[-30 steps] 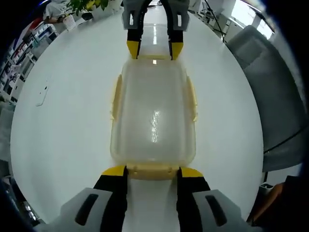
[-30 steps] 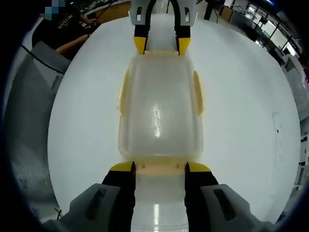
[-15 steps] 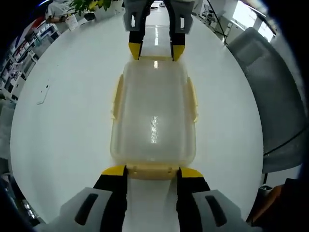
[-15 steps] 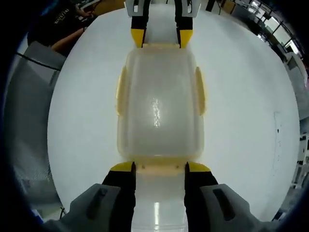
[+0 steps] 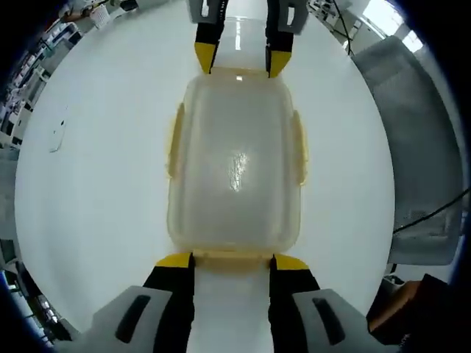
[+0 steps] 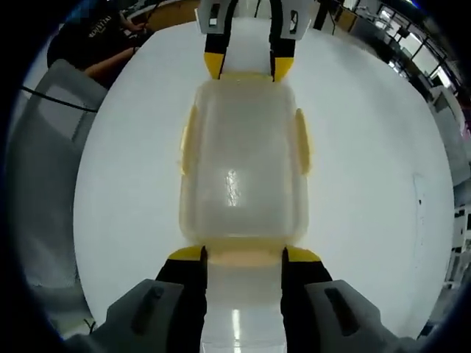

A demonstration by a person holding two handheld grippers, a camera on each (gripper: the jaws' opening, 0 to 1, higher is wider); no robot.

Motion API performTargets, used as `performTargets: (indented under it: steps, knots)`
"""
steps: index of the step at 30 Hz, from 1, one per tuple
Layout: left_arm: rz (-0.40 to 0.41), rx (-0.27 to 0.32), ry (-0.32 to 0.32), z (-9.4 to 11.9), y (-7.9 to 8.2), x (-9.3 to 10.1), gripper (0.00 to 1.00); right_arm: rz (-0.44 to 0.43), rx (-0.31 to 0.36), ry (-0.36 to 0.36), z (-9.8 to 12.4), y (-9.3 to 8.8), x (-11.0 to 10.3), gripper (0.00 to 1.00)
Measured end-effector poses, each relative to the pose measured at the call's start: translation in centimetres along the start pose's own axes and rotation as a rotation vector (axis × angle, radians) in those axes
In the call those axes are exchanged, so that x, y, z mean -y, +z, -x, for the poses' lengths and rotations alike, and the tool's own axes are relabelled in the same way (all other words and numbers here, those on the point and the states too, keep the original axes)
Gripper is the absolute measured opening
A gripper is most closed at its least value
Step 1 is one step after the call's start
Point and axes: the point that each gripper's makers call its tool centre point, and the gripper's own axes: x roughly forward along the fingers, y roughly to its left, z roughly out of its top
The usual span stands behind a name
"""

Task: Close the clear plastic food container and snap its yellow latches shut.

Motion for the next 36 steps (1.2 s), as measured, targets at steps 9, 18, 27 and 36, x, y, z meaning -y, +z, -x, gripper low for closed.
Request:
performTargets:
  steps: [9, 18, 27, 36]
  knots:
    - [0.026, 0.003, 0.021, 2.8, 1.0, 0.0, 0.33, 0.036, 0.049, -0.023, 3.0, 0.3, 0.5, 0.35]
    - [0.047, 0.013, 0.045, 5.5, 2.3, 0.9, 0.33, 0.074, 0.089, -0.045, 5.7, 0.2, 0.3, 0.35]
    - [0.043, 0.046, 0.053, 6.5, 5.5, 1.3, 0.33, 0.069, 0.092, -0.064, 7.4, -2.3, -0.2, 0.35]
    - [0.03, 0.09, 0.041, 5.8, 9.9, 1.2, 0.33, 0.047, 0.082, -0.062, 9.2, -6.5, -0.1, 0.36]
